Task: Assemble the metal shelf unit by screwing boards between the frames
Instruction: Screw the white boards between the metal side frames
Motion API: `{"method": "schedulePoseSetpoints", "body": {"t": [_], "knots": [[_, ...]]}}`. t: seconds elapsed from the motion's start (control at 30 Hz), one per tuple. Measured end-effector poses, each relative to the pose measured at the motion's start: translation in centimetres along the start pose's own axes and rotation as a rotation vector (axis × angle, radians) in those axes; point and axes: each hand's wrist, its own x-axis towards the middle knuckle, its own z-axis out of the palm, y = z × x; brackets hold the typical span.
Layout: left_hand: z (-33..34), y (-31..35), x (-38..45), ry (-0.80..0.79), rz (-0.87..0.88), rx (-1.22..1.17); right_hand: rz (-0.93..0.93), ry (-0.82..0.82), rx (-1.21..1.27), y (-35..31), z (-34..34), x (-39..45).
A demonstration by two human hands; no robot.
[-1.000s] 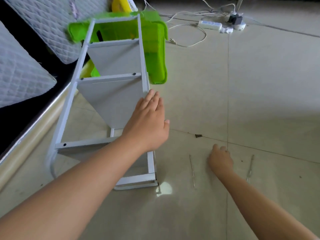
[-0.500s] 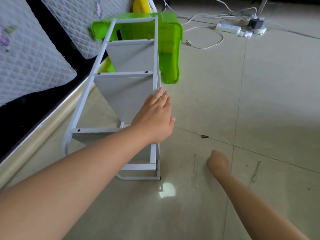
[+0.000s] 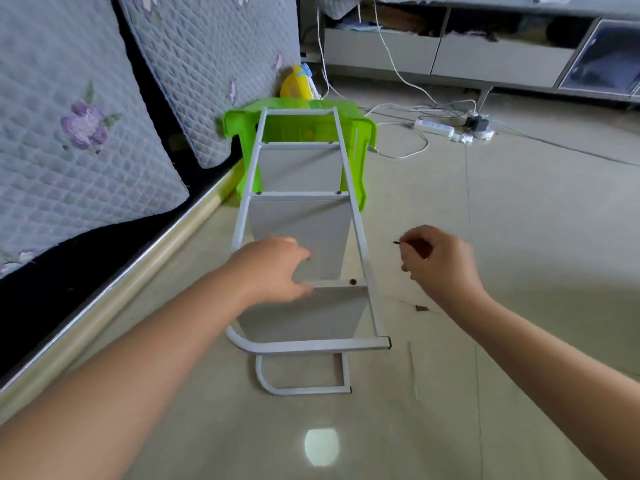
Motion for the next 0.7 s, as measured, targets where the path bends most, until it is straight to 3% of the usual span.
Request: {"method": "schedulePoseSetpoints", "body": {"t": [0.13,0.3,0.7], "knots": [[0.1,-3.0,-1.6,0.027,-0.034,0.177,-0.159,-0.065,-0.172,-4.7,2.6,0.0],[0.4,-4.6,-1.6,0.048,-0.054,0.183,-0.155,-0.102,-0.137,-7.9,6.4,0.2],[1.5,-5.2,-1.2,0.164,-0.096,0.050,-0.280,-0.138,-0.076,-5.4,7.4,-1.6]]}}
